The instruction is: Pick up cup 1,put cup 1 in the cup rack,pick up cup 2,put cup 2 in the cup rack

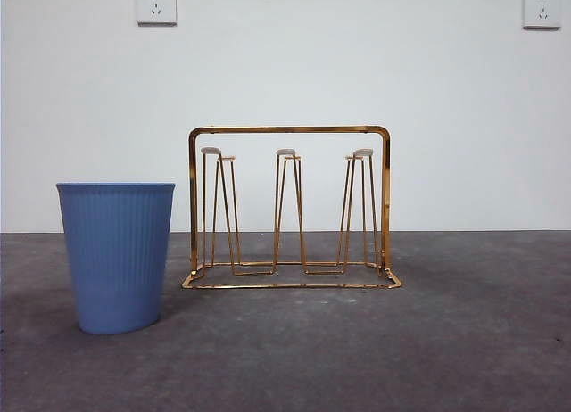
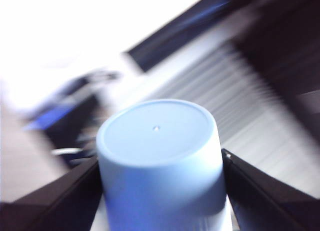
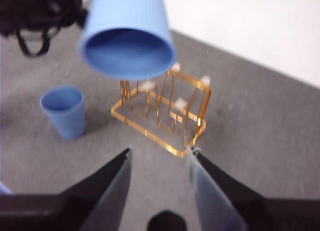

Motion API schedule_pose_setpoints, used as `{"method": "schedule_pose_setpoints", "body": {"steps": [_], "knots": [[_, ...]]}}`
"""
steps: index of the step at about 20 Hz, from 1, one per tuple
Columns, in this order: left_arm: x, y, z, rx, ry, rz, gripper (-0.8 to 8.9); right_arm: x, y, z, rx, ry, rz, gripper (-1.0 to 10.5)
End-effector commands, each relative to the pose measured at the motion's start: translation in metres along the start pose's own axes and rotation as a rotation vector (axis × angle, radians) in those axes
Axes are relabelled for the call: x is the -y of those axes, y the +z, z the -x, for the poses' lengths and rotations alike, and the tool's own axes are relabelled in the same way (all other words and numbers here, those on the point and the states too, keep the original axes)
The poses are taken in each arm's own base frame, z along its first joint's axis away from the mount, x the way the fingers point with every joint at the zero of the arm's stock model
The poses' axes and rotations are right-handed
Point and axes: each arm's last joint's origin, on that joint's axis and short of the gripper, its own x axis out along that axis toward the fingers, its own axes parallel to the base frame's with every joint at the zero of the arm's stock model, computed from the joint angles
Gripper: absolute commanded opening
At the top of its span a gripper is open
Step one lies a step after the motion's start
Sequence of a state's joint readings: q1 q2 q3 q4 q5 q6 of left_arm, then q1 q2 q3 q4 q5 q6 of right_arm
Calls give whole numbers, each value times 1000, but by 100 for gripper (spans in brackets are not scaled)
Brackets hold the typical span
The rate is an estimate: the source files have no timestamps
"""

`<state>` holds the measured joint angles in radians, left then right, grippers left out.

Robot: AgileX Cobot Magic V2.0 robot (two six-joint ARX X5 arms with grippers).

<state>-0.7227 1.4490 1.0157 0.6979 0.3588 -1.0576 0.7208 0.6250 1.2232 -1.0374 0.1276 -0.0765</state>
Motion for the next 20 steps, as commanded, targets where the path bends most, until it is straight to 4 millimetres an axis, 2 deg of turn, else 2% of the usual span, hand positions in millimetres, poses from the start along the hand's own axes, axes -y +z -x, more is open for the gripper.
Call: {"method": "schedule_pose_setpoints", "body": {"steps": [1,5,7,20], "knots": [[11,-1,-12,-20,184,-335,-6,1,-6,6,-26,-7,-21,190],[45,-5,-27,7,491,-780,-6,1,-13,11,-68,-22,-15,190],[51,-13,-32,33,551,-879,-6,1,-13,11,-68,-22,-15,190],[2,-56,-65,119,797,-891,-6,1,-13,11,-65,-22,-16,190]]}}
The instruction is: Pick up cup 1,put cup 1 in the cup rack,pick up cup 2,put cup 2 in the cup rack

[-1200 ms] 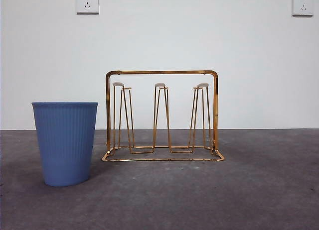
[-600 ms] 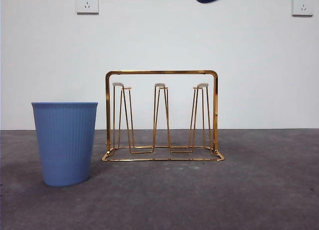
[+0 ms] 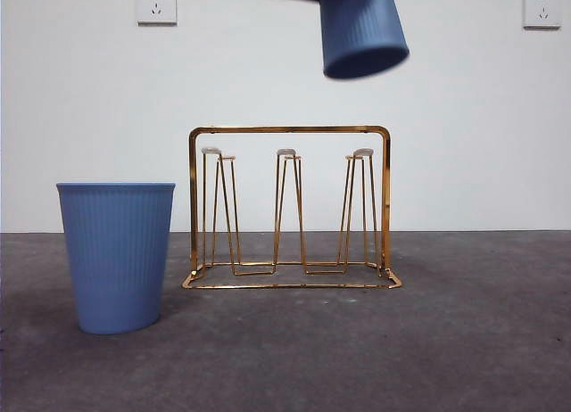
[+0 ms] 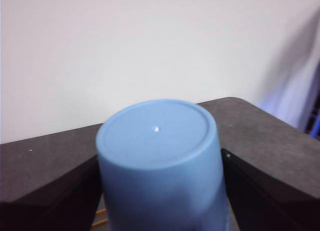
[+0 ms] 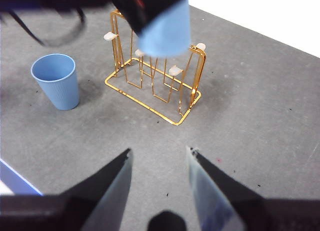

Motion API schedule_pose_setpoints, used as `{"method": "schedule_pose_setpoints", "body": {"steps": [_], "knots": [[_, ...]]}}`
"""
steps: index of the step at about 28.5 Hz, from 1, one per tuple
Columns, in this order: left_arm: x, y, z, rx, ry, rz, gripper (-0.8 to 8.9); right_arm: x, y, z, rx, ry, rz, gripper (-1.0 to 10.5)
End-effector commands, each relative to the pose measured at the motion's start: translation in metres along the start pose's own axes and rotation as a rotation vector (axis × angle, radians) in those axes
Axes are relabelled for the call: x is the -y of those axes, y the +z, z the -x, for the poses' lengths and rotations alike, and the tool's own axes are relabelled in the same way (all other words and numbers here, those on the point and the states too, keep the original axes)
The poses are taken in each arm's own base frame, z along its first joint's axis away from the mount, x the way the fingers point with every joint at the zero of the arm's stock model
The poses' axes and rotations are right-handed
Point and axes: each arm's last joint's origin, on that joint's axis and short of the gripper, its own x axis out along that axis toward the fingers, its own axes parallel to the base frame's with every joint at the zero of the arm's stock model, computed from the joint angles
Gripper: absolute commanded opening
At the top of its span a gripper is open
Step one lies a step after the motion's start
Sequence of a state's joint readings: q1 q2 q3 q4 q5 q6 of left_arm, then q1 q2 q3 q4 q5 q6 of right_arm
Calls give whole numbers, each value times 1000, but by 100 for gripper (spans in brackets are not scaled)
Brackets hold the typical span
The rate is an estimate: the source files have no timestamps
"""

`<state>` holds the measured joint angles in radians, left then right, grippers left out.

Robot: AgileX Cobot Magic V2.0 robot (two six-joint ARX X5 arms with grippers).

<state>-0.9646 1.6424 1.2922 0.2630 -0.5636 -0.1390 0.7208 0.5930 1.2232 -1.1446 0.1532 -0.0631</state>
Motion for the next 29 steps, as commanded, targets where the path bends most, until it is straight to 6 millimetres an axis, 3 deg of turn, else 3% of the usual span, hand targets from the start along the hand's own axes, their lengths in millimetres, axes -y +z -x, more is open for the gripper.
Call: {"method": "schedule_pose_setpoints", "body": {"steps": [1,17,29], "knots": [[5,-5,-2,22,45,5,-6,0,0,1,9,-1,-12,190],[16,-55,-32,-22,115,9,-6,0,-1,1,-5,1,15,189],[7,-78,-49,-59,166,31,-6,-1,-3,1,-24,25,19,189]]}}
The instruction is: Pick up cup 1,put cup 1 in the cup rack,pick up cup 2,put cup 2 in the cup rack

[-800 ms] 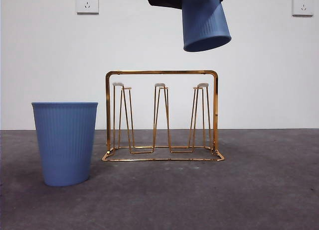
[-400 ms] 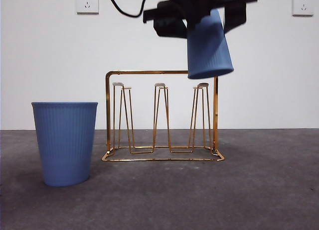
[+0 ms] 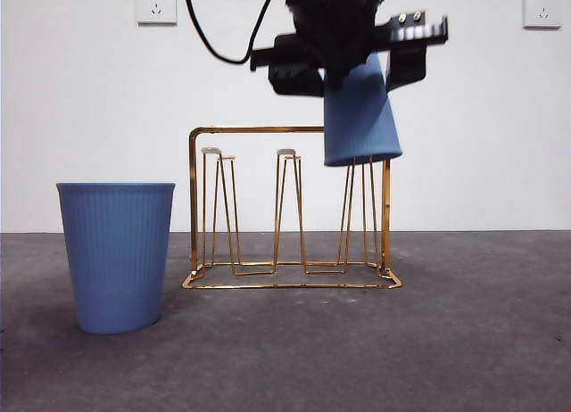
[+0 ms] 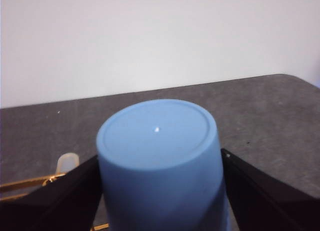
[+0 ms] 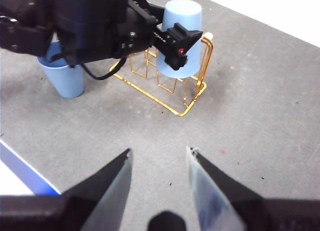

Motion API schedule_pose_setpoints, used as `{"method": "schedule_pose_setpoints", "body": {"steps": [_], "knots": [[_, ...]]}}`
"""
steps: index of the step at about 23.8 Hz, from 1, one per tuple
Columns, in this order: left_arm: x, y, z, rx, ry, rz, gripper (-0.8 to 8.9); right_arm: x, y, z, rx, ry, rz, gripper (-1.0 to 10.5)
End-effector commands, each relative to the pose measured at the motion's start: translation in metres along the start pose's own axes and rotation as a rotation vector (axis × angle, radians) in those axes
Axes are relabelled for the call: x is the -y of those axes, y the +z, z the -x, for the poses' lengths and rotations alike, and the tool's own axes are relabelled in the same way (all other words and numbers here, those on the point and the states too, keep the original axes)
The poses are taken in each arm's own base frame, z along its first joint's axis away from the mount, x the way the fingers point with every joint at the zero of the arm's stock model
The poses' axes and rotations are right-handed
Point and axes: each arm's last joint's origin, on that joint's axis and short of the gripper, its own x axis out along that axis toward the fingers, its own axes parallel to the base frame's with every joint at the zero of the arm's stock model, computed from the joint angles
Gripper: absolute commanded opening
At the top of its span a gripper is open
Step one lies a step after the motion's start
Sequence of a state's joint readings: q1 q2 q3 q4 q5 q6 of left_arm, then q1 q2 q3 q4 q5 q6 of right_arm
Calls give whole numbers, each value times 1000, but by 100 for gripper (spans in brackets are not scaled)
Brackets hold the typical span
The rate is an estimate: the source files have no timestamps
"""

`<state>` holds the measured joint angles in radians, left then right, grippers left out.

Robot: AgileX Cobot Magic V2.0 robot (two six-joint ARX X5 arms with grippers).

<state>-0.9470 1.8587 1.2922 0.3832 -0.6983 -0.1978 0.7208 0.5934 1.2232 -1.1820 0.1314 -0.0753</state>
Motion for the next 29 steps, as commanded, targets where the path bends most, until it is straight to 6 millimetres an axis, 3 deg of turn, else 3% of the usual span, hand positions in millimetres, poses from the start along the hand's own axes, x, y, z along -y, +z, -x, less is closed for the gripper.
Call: {"method": "schedule_pose_setpoints", "body": {"steps": [1,29], "knots": [[1,-10,-5,-12,3,26,-6,0,1,1,13,0,1,189],[13,-83,-17,-239,3,15,-6,0,1,1,12,1,9,189]]}}
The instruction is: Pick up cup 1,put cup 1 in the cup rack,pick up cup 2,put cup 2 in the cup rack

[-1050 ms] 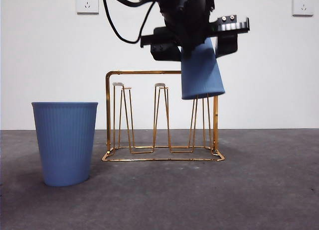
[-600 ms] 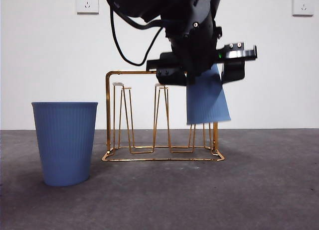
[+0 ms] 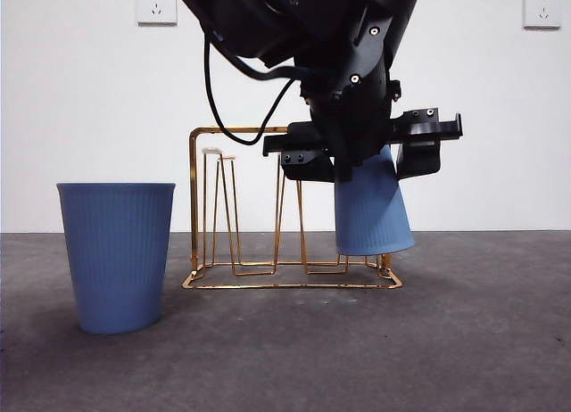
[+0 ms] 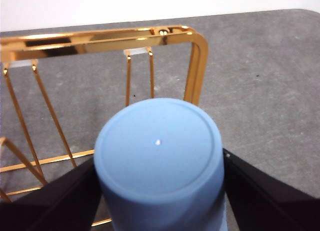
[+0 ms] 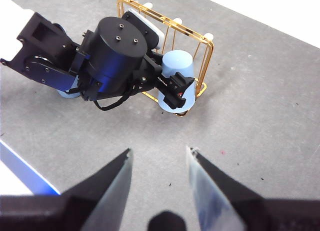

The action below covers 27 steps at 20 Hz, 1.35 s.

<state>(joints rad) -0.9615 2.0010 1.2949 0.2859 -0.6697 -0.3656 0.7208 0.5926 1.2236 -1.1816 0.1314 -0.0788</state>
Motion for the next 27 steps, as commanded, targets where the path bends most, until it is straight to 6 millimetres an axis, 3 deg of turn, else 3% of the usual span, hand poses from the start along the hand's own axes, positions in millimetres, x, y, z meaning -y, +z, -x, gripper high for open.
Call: {"method": "schedule_pose_setpoints", "body": {"steps": [1,5,10,12,27], "knots": [[2,-18,-3,-68,0,9,-7,0,1,1,11,1,6,189],[0,-24,-3,-115,15,16,30,0,1,1,11,1,8,188],[-1,-26,-3,-145,2,31,356,0,1,1,10,1,9,187],[-1,-26,-3,-152,-6,38,445,0,1,1,10,0,9,187],[-2,-33,-1,-241,-35,48,507,0,0,1,8,1,10,186]]}}
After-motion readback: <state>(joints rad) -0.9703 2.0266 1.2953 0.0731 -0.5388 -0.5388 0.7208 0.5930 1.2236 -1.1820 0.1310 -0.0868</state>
